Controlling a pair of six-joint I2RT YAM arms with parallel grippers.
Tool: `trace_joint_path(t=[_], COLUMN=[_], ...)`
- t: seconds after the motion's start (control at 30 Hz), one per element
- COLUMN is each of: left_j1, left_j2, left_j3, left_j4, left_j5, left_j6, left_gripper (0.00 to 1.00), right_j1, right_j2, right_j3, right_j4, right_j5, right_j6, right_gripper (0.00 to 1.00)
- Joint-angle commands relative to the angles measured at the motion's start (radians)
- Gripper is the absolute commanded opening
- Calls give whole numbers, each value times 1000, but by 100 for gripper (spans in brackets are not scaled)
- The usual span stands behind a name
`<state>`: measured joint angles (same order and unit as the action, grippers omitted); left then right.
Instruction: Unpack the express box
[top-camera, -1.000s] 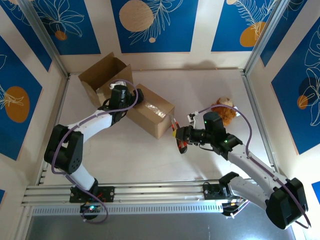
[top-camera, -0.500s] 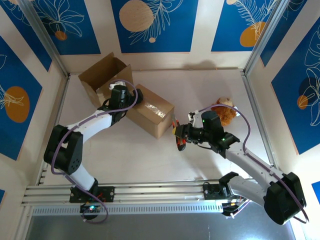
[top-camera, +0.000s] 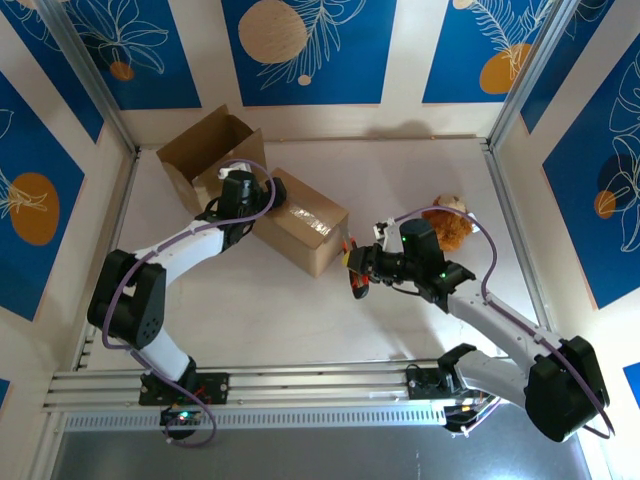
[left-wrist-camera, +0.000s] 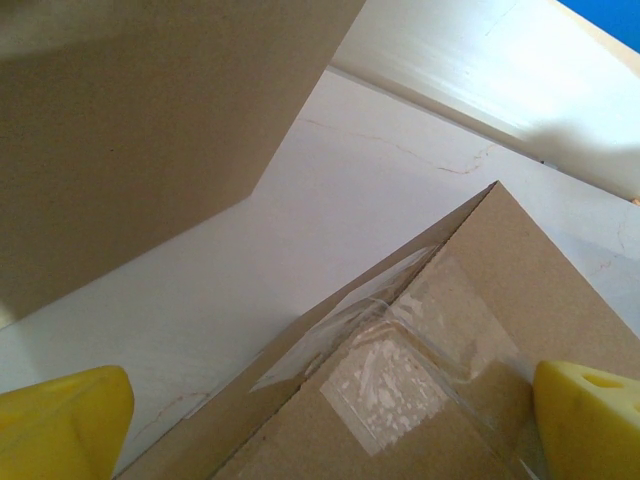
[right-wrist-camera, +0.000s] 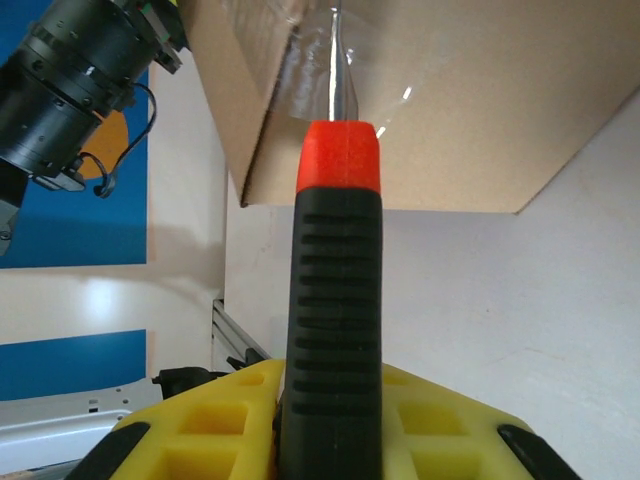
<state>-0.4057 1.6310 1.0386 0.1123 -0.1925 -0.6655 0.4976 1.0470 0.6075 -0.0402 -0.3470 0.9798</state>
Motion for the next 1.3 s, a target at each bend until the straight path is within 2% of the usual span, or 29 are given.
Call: trace_joint_path(t=[0.0, 0.27, 0.5, 0.87, 1.27], left_j1=[13, 13, 12, 13, 9], left_j2=[46, 50, 52, 75, 104], left_j3=[-58, -57, -57, -80, -106], left_j4=[-224, -221, -219, -195, -180], left_j5=[-47, -47, -45, -36, -31], left_j6=[15, 14, 14, -4, -28], left_gripper=[100, 100, 100, 98, 97], right_j1=[7, 7, 15, 87, 120], right_j2=[-11, -2, 38, 59, 62], right_j3=[43, 46, 42, 16, -3], right_j4=[25, 15, 75, 171, 215], right_j5=[-3, 3, -17, -4, 9], right_j6=[5, 4, 23, 91, 131], right_gripper=[0, 0, 0, 0, 0])
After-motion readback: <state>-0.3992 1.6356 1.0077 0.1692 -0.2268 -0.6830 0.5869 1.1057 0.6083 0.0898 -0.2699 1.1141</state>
